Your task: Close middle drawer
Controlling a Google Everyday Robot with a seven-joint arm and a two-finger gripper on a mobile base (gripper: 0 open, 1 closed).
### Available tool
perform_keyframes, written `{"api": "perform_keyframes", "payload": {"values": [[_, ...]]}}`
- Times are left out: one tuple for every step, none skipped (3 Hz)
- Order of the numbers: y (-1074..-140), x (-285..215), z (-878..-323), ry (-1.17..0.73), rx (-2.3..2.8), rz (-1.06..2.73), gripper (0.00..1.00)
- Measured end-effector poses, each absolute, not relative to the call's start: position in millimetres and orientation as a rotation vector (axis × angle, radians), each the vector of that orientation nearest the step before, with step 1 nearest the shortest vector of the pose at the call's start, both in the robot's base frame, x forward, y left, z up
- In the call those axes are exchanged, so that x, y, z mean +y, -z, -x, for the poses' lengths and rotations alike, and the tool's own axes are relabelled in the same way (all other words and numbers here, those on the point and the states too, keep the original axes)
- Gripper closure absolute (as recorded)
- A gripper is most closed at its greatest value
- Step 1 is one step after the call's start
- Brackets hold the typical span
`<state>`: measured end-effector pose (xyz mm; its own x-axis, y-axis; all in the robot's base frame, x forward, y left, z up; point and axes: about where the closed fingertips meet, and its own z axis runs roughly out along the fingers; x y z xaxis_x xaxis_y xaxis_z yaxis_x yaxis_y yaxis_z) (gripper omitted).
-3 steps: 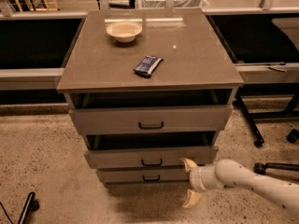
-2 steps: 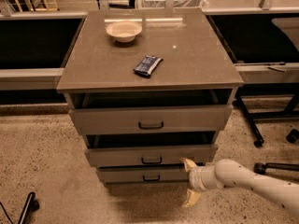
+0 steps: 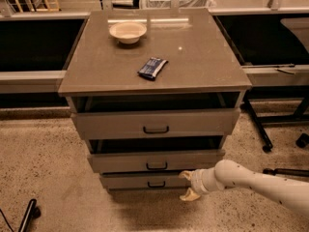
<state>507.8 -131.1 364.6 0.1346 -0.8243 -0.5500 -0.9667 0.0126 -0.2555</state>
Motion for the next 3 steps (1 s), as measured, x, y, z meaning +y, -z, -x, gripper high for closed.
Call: {"api": "perform_keyframes", "payload": {"values": [[-360.2, -129.2, -528.7, -0.312, 1.714, 1.829, 0.65], [-351.3, -128.4, -549.4, -0.294, 1.709, 1.802, 0.7], [-344.3, -127.1, -568.8, -0.267, 1.692, 1.757, 0.52]]}}
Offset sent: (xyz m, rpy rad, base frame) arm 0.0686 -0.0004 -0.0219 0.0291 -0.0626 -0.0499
